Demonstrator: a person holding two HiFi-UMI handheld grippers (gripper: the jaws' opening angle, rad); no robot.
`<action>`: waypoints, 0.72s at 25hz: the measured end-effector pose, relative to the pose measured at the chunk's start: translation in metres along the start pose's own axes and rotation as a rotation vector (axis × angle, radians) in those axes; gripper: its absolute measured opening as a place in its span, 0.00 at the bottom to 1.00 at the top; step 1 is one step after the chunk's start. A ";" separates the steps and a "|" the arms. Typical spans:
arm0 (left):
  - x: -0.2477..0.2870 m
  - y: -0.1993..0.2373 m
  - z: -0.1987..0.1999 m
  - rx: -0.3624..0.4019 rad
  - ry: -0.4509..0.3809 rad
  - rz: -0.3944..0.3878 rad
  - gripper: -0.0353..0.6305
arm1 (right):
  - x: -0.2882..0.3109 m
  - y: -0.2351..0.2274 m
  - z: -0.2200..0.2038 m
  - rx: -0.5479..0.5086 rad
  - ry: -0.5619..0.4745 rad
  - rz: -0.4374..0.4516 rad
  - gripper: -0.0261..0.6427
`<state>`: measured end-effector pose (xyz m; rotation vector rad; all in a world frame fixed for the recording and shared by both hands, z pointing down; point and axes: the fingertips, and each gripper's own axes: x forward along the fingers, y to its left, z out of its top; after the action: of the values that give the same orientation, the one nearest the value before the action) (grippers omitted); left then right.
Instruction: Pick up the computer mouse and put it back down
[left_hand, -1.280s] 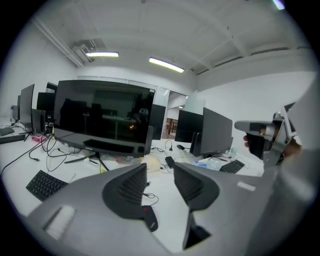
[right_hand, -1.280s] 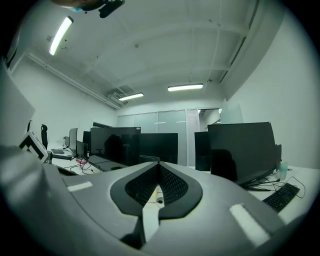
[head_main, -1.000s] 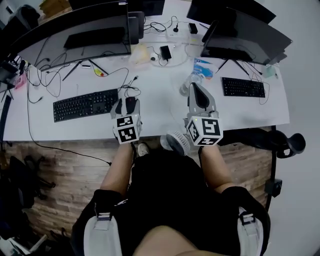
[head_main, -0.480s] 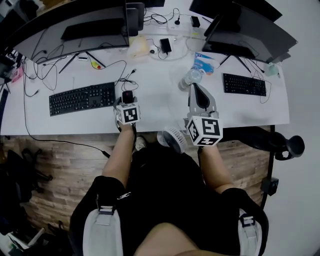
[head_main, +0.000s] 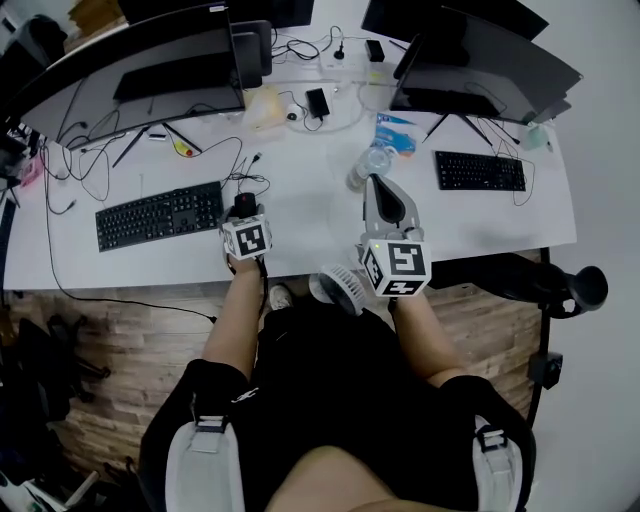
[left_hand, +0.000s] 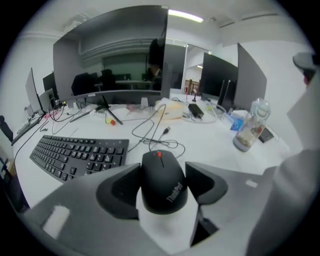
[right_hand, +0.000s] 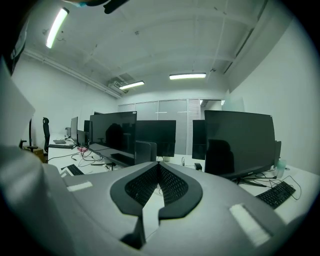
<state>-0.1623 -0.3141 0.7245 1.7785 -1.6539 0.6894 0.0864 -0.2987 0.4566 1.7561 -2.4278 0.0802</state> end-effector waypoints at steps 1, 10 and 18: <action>-0.008 0.000 0.009 -0.011 -0.033 -0.002 0.54 | 0.001 0.000 0.001 0.003 -0.003 0.002 0.04; -0.111 -0.006 0.108 -0.012 -0.363 -0.015 0.54 | 0.011 0.010 0.012 0.035 -0.074 0.042 0.04; -0.219 -0.015 0.185 0.034 -0.661 -0.010 0.54 | 0.021 0.020 0.030 0.072 -0.139 0.087 0.04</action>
<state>-0.1717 -0.2998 0.4382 2.1825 -2.0439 0.1121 0.0586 -0.3157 0.4308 1.7396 -2.6306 0.0575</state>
